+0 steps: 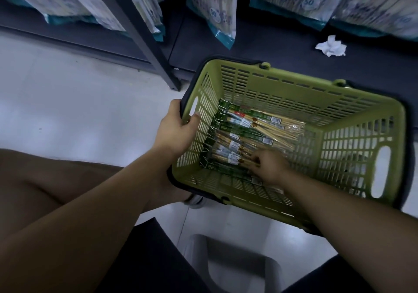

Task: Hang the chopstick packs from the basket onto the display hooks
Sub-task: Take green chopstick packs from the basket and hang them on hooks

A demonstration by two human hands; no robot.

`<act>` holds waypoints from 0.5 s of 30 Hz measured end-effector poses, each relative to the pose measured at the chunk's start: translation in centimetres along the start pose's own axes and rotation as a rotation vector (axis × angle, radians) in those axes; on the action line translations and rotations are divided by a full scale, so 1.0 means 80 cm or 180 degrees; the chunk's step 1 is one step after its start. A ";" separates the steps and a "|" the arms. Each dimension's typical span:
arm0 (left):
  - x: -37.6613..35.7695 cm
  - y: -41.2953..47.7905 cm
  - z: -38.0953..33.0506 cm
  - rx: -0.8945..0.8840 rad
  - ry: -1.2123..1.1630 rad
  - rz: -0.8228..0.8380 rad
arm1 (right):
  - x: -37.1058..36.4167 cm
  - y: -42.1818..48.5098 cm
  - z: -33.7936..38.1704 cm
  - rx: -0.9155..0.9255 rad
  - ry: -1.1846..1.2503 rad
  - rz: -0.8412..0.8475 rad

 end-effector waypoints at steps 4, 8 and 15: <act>0.002 0.002 -0.006 0.0103 -0.0008 0.0254 | 0.049 -0.010 -0.005 -0.0103 0.0649 -0.0436; 0.027 -0.018 -0.042 -0.0617 0.0824 -0.0350 | 0.104 -0.025 0.017 -0.0120 0.1905 -0.0627; -0.037 -0.046 -0.061 0.0075 -0.1085 0.0746 | 0.137 -0.059 0.132 0.0576 0.2785 0.0219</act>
Point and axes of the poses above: each hand's wrist, its own y-axis towards the middle knuckle, its own x-axis out of the back of the hand, z = x × y, the point moved 8 cm from there along y, towards the middle knuckle, and after that the axes turned 5 degrees about -x, right-handed, at the moved point
